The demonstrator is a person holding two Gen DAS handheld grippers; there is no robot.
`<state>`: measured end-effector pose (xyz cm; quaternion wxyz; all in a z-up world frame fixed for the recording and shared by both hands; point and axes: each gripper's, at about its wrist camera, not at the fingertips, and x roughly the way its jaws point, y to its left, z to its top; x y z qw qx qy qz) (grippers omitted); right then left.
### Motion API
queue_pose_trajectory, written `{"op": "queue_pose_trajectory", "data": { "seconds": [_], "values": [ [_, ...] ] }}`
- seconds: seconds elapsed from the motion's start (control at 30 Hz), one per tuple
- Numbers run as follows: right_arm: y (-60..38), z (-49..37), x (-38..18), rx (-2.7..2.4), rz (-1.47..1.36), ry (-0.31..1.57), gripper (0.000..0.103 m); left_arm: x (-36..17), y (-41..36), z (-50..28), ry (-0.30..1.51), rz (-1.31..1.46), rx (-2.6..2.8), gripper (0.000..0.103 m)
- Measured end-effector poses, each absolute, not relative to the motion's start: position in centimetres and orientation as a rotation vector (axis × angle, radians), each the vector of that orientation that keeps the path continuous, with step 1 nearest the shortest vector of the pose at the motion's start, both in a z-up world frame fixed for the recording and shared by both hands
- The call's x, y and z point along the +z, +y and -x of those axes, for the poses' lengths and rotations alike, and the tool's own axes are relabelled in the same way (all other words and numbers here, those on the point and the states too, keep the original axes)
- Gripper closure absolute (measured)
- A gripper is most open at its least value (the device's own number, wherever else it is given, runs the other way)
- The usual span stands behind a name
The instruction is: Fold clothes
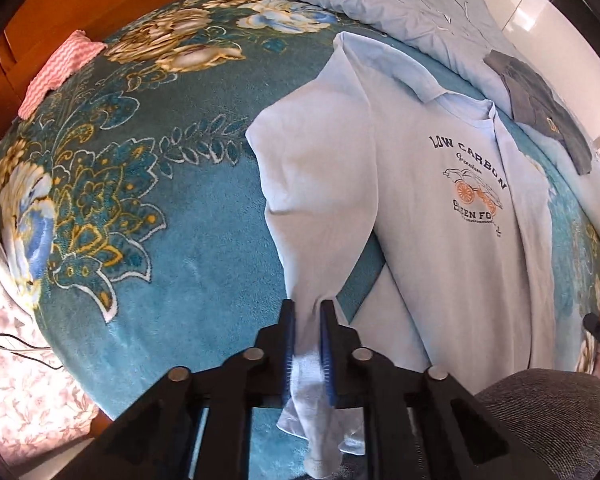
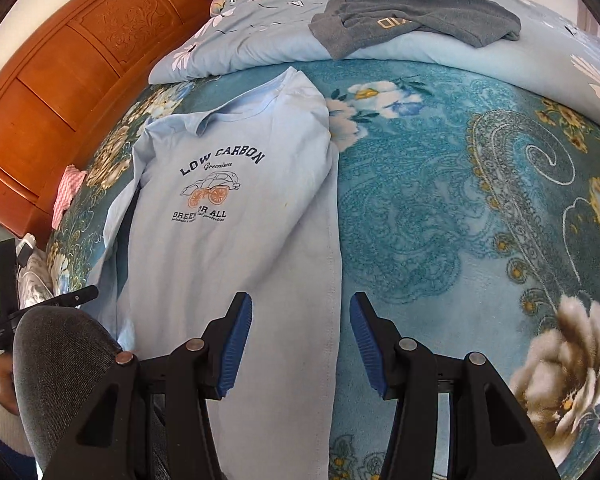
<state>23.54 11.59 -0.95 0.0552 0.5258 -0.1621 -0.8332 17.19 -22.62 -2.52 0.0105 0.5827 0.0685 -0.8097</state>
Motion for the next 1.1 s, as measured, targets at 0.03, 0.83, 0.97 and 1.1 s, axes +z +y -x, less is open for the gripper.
{"op": "queue_pose_trajectory", "data": {
  "seconds": [0.03, 0.83, 0.97, 1.1],
  "values": [
    [11.6, -23.4, -0.9, -2.528, -1.593, -0.5, 0.051, -2.4, -22.9, -17.0, 0.191, -1.803, -2.525, 0.098],
    [7.0, -21.3, -2.7, -2.396, -1.652, -0.284, 0.051, 3.0, -34.5, -14.2, 0.549, -1.409, -2.46, 0.062],
    [6.5, -21.6, -3.6, -2.385, -1.674, -0.278, 0.051, 2.8, -32.9, -16.9, 0.702, -1.392, -2.503, 0.054],
    [5.9, -21.9, -4.4, -2.373, -1.696, -0.271, 0.05, 2.9, -29.4, -19.6, 0.758, -1.415, -2.535, 0.051]
  ]
}}
